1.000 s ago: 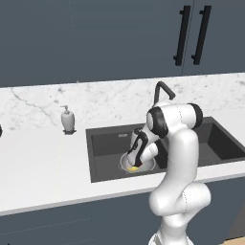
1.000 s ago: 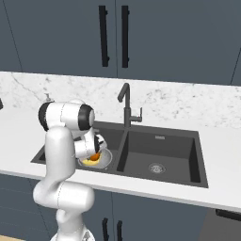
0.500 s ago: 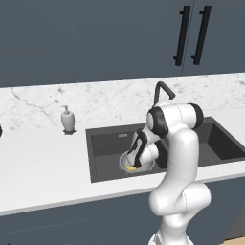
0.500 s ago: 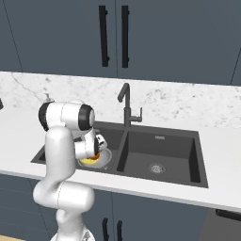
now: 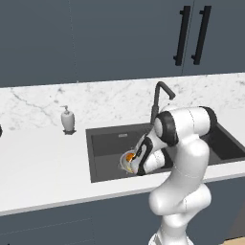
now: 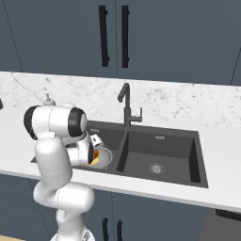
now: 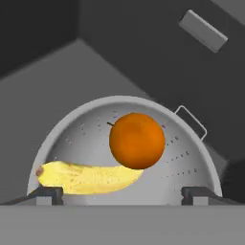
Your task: Put the colander in the sink, put the banana, orange in the colander, and turn on the sink faucet and pour water over the colander.
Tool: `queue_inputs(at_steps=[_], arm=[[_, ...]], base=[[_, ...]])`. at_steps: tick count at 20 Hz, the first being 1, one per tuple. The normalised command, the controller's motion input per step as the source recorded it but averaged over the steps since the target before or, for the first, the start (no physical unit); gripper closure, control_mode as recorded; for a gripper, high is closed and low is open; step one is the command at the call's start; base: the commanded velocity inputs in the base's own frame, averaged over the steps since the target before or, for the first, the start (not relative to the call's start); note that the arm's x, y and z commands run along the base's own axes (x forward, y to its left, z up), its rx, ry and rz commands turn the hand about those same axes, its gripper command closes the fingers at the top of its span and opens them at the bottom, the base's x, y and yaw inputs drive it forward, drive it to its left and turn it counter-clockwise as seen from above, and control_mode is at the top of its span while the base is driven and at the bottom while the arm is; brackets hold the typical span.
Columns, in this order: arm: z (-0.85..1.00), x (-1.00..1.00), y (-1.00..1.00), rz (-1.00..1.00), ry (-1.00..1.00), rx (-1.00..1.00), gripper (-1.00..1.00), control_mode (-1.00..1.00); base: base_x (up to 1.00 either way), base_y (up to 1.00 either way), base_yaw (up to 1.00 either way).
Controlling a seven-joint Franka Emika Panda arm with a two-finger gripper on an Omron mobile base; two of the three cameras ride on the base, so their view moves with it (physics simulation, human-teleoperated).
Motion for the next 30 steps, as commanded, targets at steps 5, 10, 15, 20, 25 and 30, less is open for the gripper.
queue_inputs(at_steps=[5, 10, 15, 20, 25, 30], arm=[[0.81, -0.7, -0.01, 0.01, -0.22, 0.07, -1.0, -1.0], [0.96, -0.61, -0.15, 0.0, -0.18, 0.09, -1.0, -1.0], [1.0, -0.73, -0.26, 0.0, -0.13, 0.1, -1.0, -1.0], [0.85, -0.8, -0.27, -0.02, 0.05, 0.04, -1.0, -1.0], [0.7, -0.68, -0.28, -0.08, 0.23, 0.02, -1.0, -1.0], [0.09, -0.78, -0.54, -0.14, 0.04, 0.19, -1.0, -1.0]], base=[[0.0, 0.0, 0.0], [0.0, 0.0, 0.0], [0.0, 0.0, 0.0], [0.0, 0.0, 0.0], [0.0, 0.0, 0.0], [0.0, 0.0, 0.0]])
